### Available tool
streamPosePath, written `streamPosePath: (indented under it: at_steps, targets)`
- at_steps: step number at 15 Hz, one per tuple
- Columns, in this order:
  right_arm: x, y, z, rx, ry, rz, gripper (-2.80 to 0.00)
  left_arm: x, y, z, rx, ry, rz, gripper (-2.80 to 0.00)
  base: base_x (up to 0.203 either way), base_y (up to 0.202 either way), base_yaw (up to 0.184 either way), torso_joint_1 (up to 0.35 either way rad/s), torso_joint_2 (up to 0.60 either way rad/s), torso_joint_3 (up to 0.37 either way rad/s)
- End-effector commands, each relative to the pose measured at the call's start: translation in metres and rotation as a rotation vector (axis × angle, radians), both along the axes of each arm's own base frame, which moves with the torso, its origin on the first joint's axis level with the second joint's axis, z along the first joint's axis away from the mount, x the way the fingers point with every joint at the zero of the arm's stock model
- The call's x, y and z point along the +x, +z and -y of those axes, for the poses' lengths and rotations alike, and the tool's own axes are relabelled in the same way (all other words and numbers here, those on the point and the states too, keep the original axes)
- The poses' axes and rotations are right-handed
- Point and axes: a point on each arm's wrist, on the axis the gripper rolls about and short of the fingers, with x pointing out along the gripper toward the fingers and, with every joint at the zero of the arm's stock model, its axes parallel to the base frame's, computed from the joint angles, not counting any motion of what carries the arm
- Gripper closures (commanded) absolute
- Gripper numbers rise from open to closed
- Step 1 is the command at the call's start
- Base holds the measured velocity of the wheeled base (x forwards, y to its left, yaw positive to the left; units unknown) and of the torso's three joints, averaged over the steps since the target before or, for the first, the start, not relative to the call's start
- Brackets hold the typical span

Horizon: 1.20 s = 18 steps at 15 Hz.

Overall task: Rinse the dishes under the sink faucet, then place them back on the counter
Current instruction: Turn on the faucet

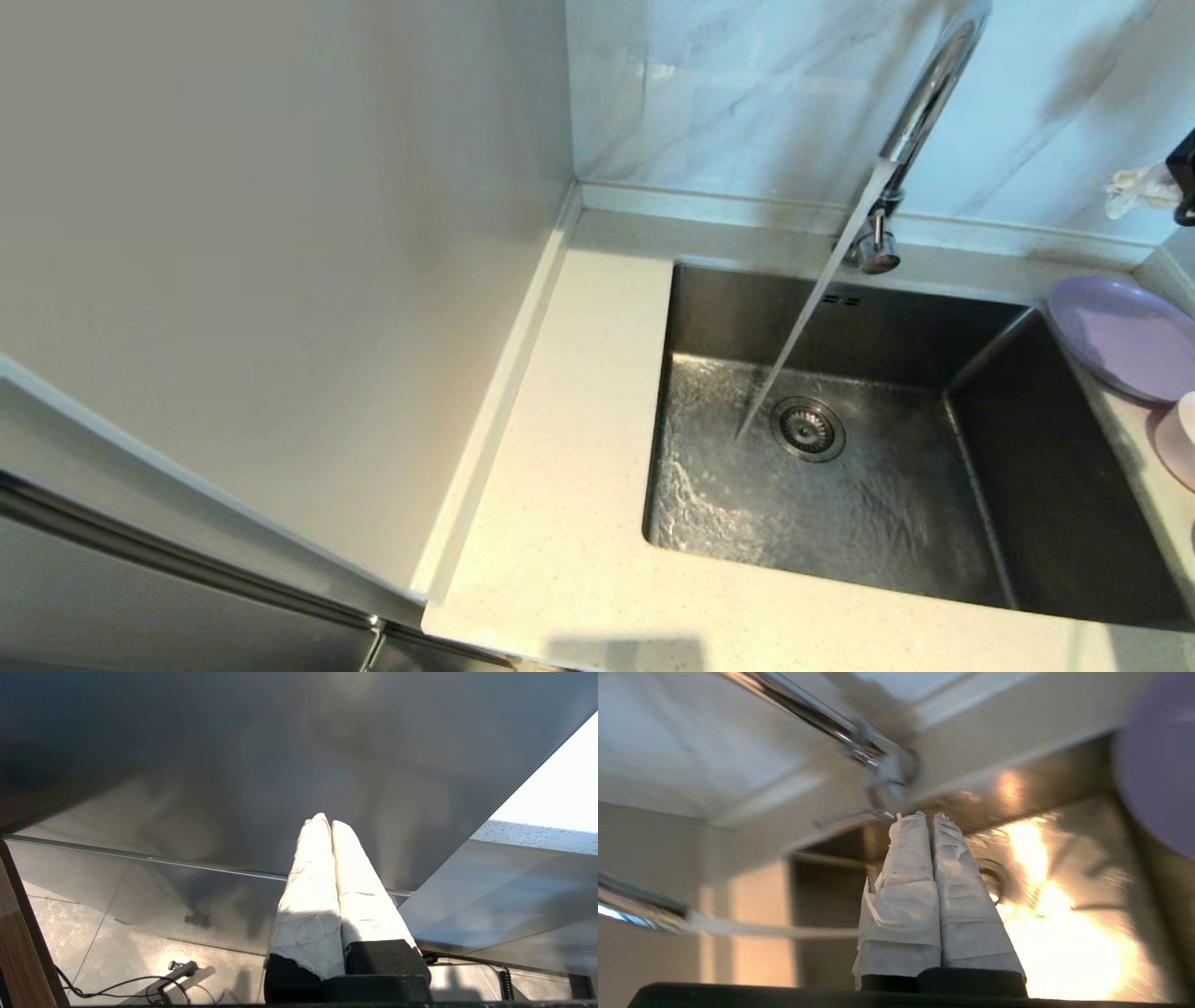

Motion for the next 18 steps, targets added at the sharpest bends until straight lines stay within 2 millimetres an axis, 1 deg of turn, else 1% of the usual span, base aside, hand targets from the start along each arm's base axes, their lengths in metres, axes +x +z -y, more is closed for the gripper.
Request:
streamPosePath:
  at_steps: [1, 4, 7, 10, 12, 14, 15, 17, 18]
  targets:
    - [-0.034, 0.017, -0.009, -0.082, -0.035, 0.017, 0.0, 0.0, 0.0, 0.0, 0.0, 0.0, 0.0, 0.0, 0.0, 0.0, 0.0, 0.0, 0.0, 0.0]
    - [-0.054, 0.021, -0.01, -0.175, -0.044, -0.003, 0.0, 0.0, 0.0, 0.0, 0.0, 0.0, 0.0, 0.0, 0.0, 0.0, 0.0, 0.0, 0.0, 0.0]
    - [-0.069, 0.011, -0.014, -0.326, -0.028, -0.048, 0.0, 0.0, 0.0, 0.0, 0.0, 0.0, 0.0, 0.0, 0.0, 0.0, 0.0, 0.0, 0.0, 0.0]
    - [-0.073, 0.0, -0.014, -0.474, -0.025, -0.106, 0.0, 0.0, 0.0, 0.0, 0.0, 0.0, 0.0, 0.0, 0.0, 0.0, 0.0, 0.0, 0.0, 0.0]
    - [-0.072, -0.004, -0.014, -0.521, -0.032, -0.134, 0.0, 0.0, 0.0, 0.0, 0.0, -0.002, 0.0, 0.0, 0.0, 0.0, 0.0, 0.0, 0.0, 0.0]
    - [-0.074, -0.01, -0.014, -0.575, 0.002, -0.191, 0.0, 0.0, 0.0, 0.0, 0.0, 0.0, 0.0, 0.0, 0.0, 0.0, 0.0, 0.0, 0.0, 0.0]
    - [-0.079, -0.009, -0.016, -0.605, 0.02, -0.212, 0.0, 0.0, 0.0, 0.0, 0.0, 0.0, 0.0, 0.0, 0.0, 0.0, 0.0, 0.0, 0.0, 0.0]
    - [-0.088, 0.002, -0.019, -0.64, 0.044, -0.232, 0.0, 0.0, 0.0, 0.0, 0.0, 0.0, 0.0, 0.0, 0.0, 0.0, 0.0, 0.0, 0.0, 0.0]
    - [-0.095, 0.006, -0.022, -0.666, 0.075, -0.28, 0.0, 0.0, 0.0, 0.0, 0.0, -0.001, 0.0, 0.0, 0.0, 0.0, 0.0, 0.0, 0.0, 0.0]
